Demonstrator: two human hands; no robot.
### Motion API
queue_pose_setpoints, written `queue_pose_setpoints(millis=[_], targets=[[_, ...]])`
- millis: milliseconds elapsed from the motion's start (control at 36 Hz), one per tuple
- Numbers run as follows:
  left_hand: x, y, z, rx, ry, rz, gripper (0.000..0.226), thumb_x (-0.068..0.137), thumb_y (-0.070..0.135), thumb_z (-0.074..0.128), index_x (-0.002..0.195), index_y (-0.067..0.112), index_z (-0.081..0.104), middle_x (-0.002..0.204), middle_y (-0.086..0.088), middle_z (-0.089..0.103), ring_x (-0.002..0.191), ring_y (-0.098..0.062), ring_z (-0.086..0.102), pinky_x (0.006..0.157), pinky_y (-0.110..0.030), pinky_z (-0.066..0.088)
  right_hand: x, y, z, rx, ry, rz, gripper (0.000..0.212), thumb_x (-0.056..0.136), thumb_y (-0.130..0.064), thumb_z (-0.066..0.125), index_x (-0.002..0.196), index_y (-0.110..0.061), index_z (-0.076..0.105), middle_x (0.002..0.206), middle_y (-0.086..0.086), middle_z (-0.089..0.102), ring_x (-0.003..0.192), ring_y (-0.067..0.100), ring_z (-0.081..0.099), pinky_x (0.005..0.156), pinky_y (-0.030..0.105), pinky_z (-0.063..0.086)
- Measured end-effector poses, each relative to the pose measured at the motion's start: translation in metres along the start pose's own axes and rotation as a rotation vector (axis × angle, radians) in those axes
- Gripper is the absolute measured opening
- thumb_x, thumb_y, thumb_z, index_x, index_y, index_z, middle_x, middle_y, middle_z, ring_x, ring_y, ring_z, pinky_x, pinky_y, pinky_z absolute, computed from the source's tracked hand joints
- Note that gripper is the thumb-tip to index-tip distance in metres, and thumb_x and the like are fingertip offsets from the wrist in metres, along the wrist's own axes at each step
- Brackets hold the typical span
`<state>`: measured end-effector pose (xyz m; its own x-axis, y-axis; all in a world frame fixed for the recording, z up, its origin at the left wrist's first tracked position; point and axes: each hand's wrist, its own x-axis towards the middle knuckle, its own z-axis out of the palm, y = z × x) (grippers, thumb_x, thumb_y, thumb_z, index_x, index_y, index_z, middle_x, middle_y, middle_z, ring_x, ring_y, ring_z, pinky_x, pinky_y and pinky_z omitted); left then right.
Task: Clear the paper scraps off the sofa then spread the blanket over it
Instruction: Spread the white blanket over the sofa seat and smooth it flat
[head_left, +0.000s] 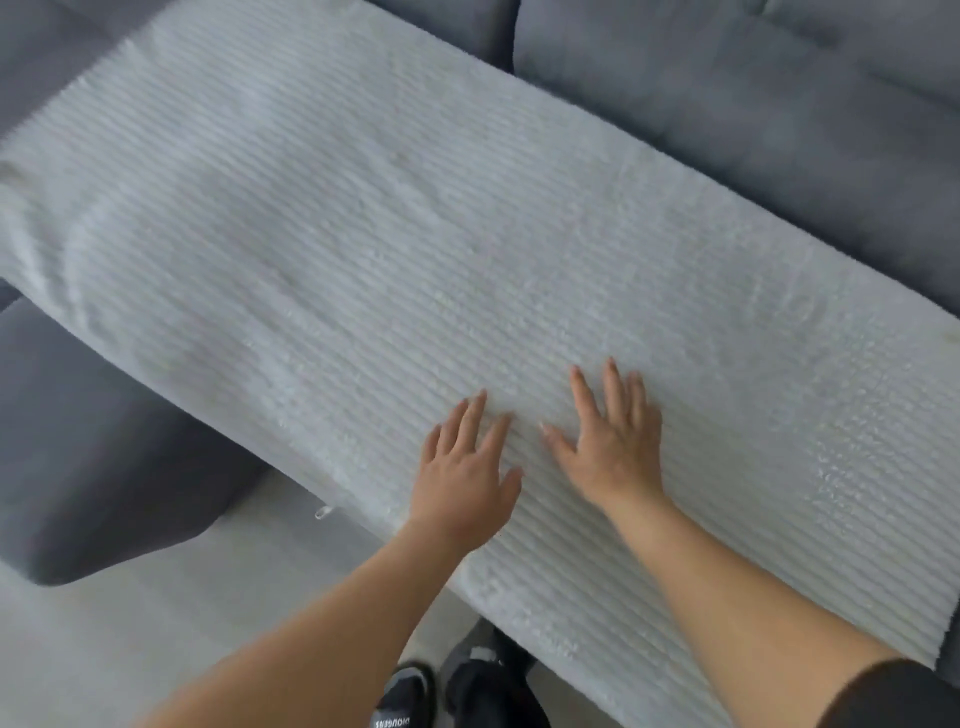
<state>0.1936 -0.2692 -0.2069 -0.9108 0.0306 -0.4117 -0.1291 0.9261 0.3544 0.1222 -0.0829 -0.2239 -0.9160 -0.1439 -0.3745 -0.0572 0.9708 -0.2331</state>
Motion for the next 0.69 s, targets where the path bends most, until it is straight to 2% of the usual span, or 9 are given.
queue_pose_setpoints(millis=[83, 167, 278, 333, 389, 445, 500, 583, 695], targets=[[0.021, 0.0, 0.0, 0.015, -0.015, -0.097, 0.078, 0.096, 0.07, 0.021, 0.159, 0.038, -0.011, 0.165, 0.008, -0.03, 0.15, -0.019, -0.034, 0.121, -0.052, -0.017, 0.005, -0.004, 0.008, -0.06, -0.023, -0.025, 0.086, 0.088, -0.081, 0.031, 0.16, -0.04, 0.01, 0.171, 0.005, 0.0, 0.155, 0.039, -0.004, 0.117, 0.069, 0.009], [0.025, -0.01, 0.002, 0.012, -0.052, -0.175, 0.08, 0.097, 0.071, 0.022, 0.157, 0.038, -0.02, 0.161, 0.01, -0.038, 0.145, -0.015, -0.042, 0.12, -0.055, -0.021, 0.005, -0.01, 0.006, -0.074, -0.025, -0.031, 0.085, 0.088, -0.078, 0.031, 0.16, -0.035, 0.02, 0.17, 0.01, 0.011, 0.154, 0.043, 0.003, 0.116, 0.072, 0.012], [0.018, -0.019, -0.002, 0.023, -0.085, -0.128, 0.079, 0.099, 0.067, 0.026, 0.157, 0.039, -0.019, 0.162, 0.009, -0.037, 0.142, -0.012, -0.046, 0.122, -0.055, -0.015, 0.008, -0.016, -0.007, -0.091, -0.1, 0.0, 0.084, 0.086, -0.076, 0.042, 0.158, -0.035, 0.026, 0.168, 0.01, 0.018, 0.153, 0.041, 0.008, 0.115, 0.069, 0.017], [0.02, -0.023, -0.005, 0.016, -0.087, -0.123, 0.076, 0.099, 0.064, 0.027, 0.159, 0.038, -0.011, 0.166, 0.008, -0.029, 0.143, -0.012, -0.044, 0.122, -0.052, -0.018, 0.016, -0.021, -0.018, -0.092, -0.054, -0.017, 0.077, 0.083, -0.072, 0.048, 0.148, -0.029, 0.046, 0.158, 0.016, 0.036, 0.146, 0.042, 0.026, 0.109, 0.067, 0.03], [0.03, -0.028, -0.013, 0.003, -0.054, -0.133, 0.072, 0.1, 0.061, 0.024, 0.16, 0.035, -0.004, 0.169, 0.006, -0.021, 0.145, -0.012, -0.039, 0.121, -0.049, -0.02, 0.035, -0.027, -0.033, -0.077, 0.025, -0.11, 0.07, 0.082, -0.065, 0.048, 0.134, -0.02, 0.06, 0.145, 0.018, 0.05, 0.133, 0.042, 0.044, 0.1, 0.061, 0.044], [0.049, -0.035, -0.025, -0.031, 0.004, -0.155, 0.071, 0.1, 0.06, 0.022, 0.161, 0.032, -0.001, 0.17, 0.004, -0.018, 0.149, -0.013, -0.033, 0.122, -0.046, -0.017, 0.064, -0.035, -0.048, -0.066, 0.054, -0.229, 0.068, 0.084, -0.058, 0.048, 0.138, -0.016, 0.057, 0.148, 0.019, 0.049, 0.132, 0.042, 0.046, 0.097, 0.056, 0.049], [0.073, -0.043, -0.04, -0.062, 0.054, -0.152, 0.071, 0.101, 0.061, 0.019, 0.162, 0.03, -0.001, 0.17, 0.004, -0.017, 0.152, -0.015, -0.028, 0.125, -0.046, -0.014, 0.091, -0.045, -0.062, -0.093, 0.047, -0.342, 0.069, 0.089, -0.052, 0.053, 0.149, -0.02, 0.047, 0.156, 0.015, 0.042, 0.14, 0.039, 0.04, 0.103, 0.054, 0.045], [0.118, -0.053, -0.058, -0.062, 0.094, -0.061, 0.071, 0.104, 0.06, 0.02, 0.163, 0.026, 0.002, 0.171, 0.002, -0.011, 0.155, -0.017, -0.02, 0.126, -0.047, -0.008, 0.14, -0.065, -0.07, -0.165, 0.037, -0.568, 0.069, 0.093, -0.046, 0.059, 0.155, -0.022, 0.04, 0.161, 0.012, 0.037, 0.148, 0.036, 0.034, 0.112, 0.053, 0.039], [0.166, -0.061, -0.071, -0.089, 0.155, 0.083, 0.063, 0.106, 0.047, 0.026, 0.163, 0.024, 0.014, 0.171, 0.002, 0.008, 0.156, -0.015, -0.006, 0.128, -0.046, 0.001, 0.193, -0.096, -0.06, -0.259, -0.04, -0.805, 0.063, 0.097, -0.043, 0.038, 0.156, -0.02, 0.039, 0.162, 0.005, 0.037, 0.151, 0.031, 0.03, 0.119, 0.052, 0.03]])
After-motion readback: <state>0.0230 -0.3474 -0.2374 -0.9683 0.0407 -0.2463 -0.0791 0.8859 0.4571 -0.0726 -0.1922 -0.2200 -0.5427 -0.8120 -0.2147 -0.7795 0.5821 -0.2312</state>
